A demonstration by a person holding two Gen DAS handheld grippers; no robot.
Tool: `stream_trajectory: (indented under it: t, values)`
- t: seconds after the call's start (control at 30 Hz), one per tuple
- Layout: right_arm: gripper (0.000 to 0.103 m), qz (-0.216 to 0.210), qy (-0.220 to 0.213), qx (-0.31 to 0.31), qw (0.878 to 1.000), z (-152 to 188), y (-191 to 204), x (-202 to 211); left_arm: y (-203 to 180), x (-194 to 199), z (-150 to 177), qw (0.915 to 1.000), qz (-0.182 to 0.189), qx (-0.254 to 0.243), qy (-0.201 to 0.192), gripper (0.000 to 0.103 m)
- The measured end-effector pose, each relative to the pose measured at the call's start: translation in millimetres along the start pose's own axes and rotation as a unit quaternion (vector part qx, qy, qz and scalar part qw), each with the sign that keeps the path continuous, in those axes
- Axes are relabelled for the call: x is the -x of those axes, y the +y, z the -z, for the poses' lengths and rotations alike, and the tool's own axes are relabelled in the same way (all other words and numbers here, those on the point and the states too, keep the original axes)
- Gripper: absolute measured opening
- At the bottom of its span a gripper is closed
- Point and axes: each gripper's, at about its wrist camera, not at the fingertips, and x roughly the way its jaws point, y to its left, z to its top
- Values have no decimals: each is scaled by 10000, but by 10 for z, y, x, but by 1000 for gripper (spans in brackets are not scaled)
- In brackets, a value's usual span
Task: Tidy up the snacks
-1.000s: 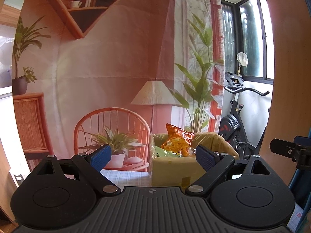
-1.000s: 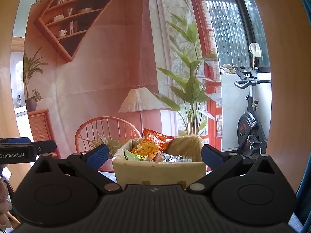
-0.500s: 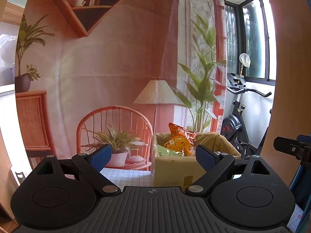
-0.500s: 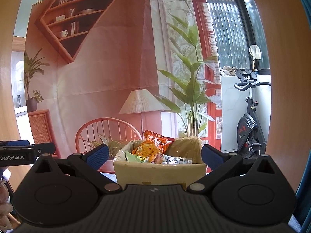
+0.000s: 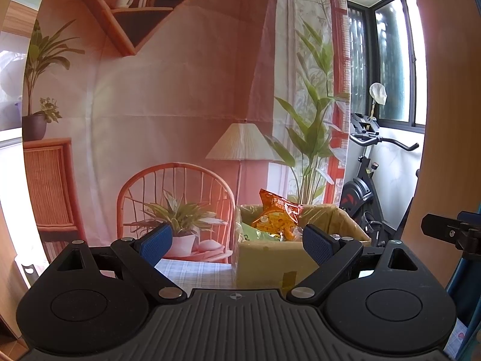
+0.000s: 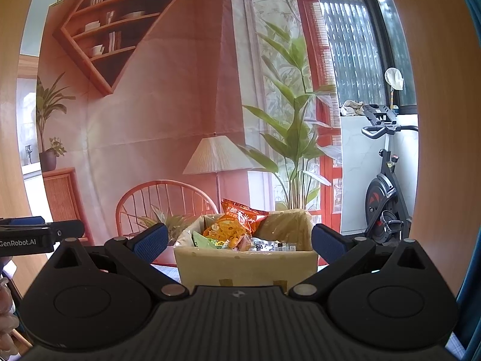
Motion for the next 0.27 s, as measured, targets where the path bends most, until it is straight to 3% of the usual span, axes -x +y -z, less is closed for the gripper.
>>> stream_trajectory:
  t: [0.27]
  values:
    - [103,12,20,-2,10000,22,-11,-4,-11,-4,23,10000,-48,-48,-19,95]
